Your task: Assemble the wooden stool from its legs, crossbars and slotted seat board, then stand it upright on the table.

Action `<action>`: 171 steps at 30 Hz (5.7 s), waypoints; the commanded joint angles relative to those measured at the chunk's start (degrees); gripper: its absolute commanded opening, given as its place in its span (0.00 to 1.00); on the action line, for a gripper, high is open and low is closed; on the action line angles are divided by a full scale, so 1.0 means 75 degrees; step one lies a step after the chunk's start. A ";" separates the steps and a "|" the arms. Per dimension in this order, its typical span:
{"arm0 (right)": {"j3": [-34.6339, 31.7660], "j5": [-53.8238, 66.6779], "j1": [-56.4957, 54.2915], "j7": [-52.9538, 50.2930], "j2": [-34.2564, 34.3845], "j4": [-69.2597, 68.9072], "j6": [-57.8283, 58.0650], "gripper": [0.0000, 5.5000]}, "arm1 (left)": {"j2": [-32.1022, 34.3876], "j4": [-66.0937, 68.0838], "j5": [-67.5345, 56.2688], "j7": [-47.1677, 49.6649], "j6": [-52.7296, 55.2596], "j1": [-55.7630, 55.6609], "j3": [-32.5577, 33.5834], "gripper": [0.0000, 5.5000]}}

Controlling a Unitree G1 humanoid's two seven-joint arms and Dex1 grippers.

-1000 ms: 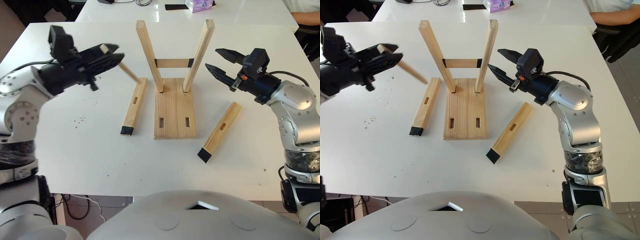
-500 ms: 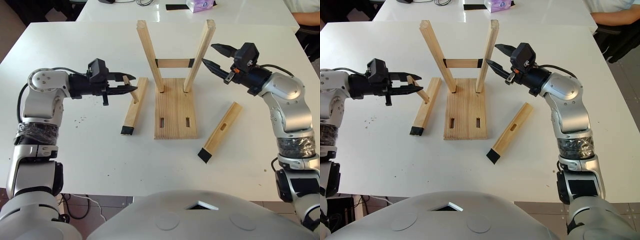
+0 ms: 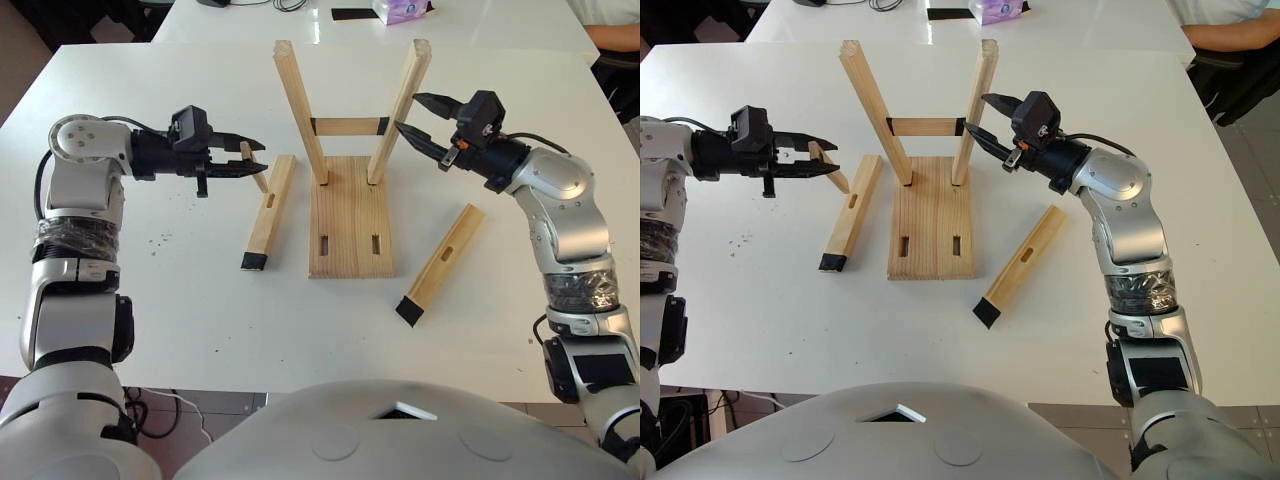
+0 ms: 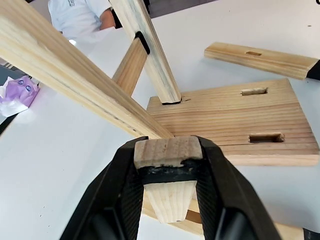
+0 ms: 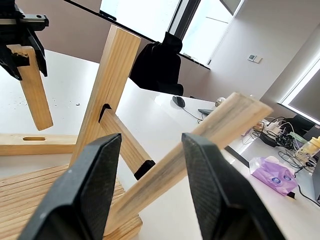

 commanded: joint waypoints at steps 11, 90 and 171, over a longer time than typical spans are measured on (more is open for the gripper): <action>-0.0016 -0.0018 0.0143 0.0053 -0.0042 0.0017 0.0017 0.40 | -0.0320 0.0349 0.0200 -0.0147 -0.0279 0.0182 0.0041 0.24; -0.0435 -0.0230 0.0674 -0.1839 0.0910 -0.0431 0.0257 0.40 | -0.0296 0.0490 -0.0393 0.1034 0.1802 0.0723 0.0574 0.44; -0.0370 -0.0161 0.1647 -0.2413 0.1318 -0.1195 0.0850 0.40 | -0.6168 -0.9851 -0.1760 1.4576 0.7757 0.3906 0.3192 0.44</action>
